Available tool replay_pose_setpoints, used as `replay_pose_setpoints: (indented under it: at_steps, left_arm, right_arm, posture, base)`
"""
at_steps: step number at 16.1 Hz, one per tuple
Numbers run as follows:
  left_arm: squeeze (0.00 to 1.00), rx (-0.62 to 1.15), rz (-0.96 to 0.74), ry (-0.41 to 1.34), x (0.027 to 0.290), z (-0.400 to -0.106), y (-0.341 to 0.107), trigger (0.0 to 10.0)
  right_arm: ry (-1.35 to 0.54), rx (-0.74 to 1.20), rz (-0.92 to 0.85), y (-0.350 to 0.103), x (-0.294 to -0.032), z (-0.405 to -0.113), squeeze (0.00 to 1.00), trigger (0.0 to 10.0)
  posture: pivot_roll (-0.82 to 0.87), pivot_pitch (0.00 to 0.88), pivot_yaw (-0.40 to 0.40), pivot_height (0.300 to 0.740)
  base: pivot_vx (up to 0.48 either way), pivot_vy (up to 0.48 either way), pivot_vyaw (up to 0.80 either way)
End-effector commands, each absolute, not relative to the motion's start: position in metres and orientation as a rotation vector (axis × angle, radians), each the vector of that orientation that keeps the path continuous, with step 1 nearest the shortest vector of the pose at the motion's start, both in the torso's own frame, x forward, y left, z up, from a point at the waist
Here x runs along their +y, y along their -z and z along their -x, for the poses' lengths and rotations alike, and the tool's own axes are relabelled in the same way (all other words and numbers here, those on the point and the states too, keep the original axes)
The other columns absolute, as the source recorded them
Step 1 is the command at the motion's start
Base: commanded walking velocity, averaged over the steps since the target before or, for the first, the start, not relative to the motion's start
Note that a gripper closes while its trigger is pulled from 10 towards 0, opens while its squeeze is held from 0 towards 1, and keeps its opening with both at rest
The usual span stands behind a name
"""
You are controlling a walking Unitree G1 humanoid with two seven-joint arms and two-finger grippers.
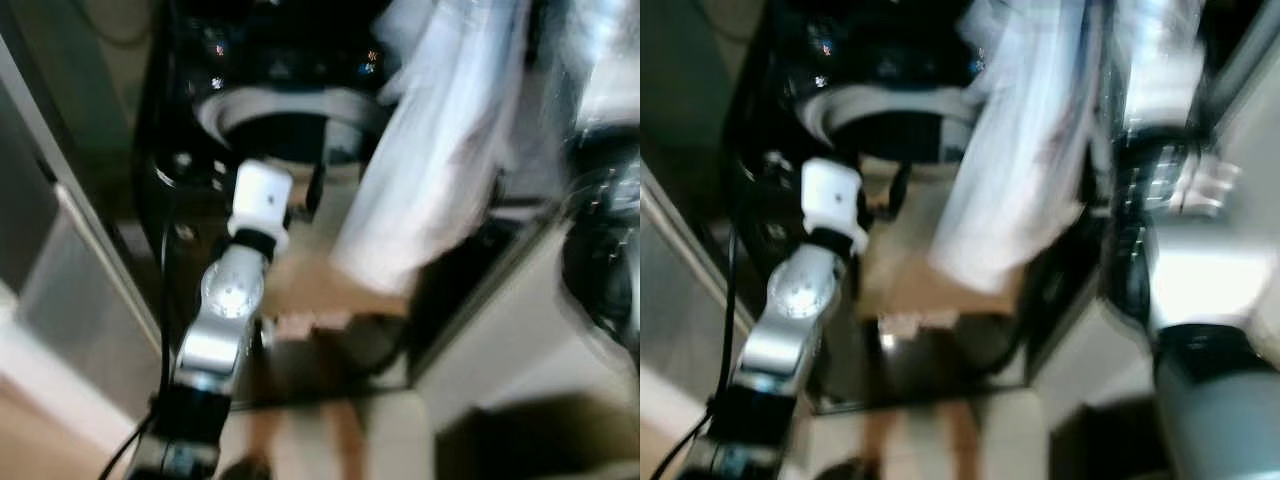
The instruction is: Clothes washing
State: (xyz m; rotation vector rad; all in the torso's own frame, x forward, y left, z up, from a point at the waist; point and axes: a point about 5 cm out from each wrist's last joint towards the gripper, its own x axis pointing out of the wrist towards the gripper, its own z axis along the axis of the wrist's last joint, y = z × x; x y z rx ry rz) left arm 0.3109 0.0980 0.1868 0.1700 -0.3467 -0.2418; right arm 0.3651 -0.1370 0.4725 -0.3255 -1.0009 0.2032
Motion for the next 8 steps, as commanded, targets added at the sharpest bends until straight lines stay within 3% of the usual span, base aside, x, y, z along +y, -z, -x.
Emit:
replay_pose_setpoints:
  at_steps: [1, 2, 4, 6, 8]
  left_arm:
    - [0.0, -0.382, -0.189, 0.259, 0.094, -0.31, -0.194, 10.0]
    - [0.0, -0.395, -0.193, 0.256, 0.093, -0.31, -0.196, 10.0]
    - [0.0, -0.423, -0.173, 0.254, 0.087, -0.31, -0.203, 10.0]
    - [0.0, -0.424, -0.159, 0.268, 0.085, -0.308, -0.203, 10.0]
    - [0.0, -0.419, -0.144, 0.269, 0.085, -0.305, -0.201, 10.0]
  right_arm:
    - [-0.164, -1.017, 0.391, -0.485, -0.139, -0.362, 0.0, 0.0]
    - [-0.139, -1.027, 0.41, -0.495, -0.139, -0.359, 0.0, 0.0]
    - [-0.039, -0.935, 0.504, -0.507, -0.138, -0.365, 0.0, 0.0]
    - [0.008, -0.694, 0.752, -0.453, -0.132, -0.397, 0.0, 0.0]
    - [-0.066, -0.472, 0.646, -0.393, -0.134, -0.418, 0.0, 0.0]
  posture:
    - [0.0, 0.0, -0.074, 0.74]
    - [0.0, 0.0, -0.072, 0.74]
    - [0.01, 0.0, -0.08, 0.74]
    - [0.02, 0.0, -0.093, 0.74]
    - [0.03, 0.0, -0.105, 0.74]
  base:
    - [0.472, 0.0, 0.0]
    - [0.472, 0.0, 0.0]
    - [0.0, 0.0, 0.0]
    - [0.0, 0.0, 0.0]
    - [0.0, 0.0, 0.0]
